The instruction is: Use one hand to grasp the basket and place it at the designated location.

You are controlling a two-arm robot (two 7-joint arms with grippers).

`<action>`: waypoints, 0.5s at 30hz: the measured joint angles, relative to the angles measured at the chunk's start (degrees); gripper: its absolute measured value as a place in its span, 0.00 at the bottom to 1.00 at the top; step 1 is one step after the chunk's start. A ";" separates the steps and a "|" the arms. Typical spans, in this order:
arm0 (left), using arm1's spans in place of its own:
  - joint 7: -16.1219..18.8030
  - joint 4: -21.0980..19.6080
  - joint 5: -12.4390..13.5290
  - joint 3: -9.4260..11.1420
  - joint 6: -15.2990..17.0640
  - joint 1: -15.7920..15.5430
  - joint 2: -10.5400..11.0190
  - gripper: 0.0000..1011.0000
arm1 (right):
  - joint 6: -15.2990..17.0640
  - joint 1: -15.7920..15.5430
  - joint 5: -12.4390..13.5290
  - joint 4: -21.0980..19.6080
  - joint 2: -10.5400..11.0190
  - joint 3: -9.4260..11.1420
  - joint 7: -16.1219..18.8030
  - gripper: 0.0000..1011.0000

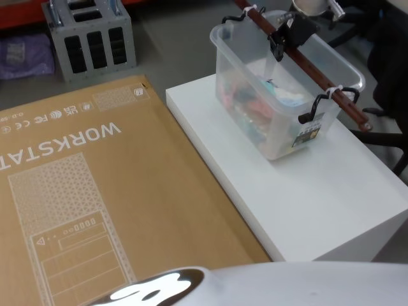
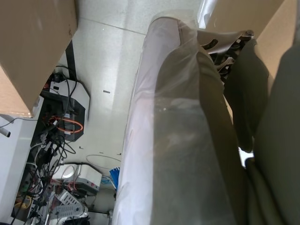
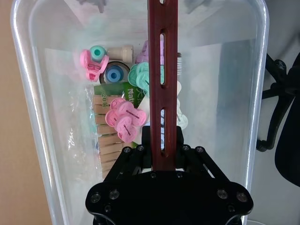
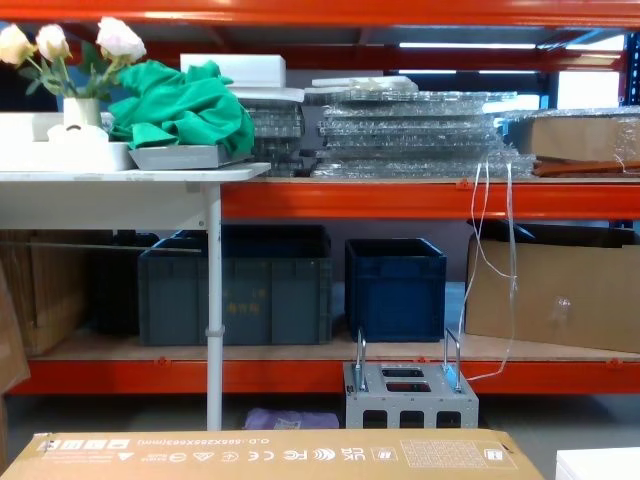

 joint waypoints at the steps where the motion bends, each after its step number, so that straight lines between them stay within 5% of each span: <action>1: 0.00 0.00 0.00 0.00 0.00 0.00 0.00 0.00 | -0.37 -0.21 0.01 -0.03 -0.06 0.18 0.06 0.24; 15: 0.00 0.00 0.00 0.00 0.00 0.00 0.00 0.00 | -0.69 -1.28 -0.95 0.65 -0.99 0.75 0.00 0.24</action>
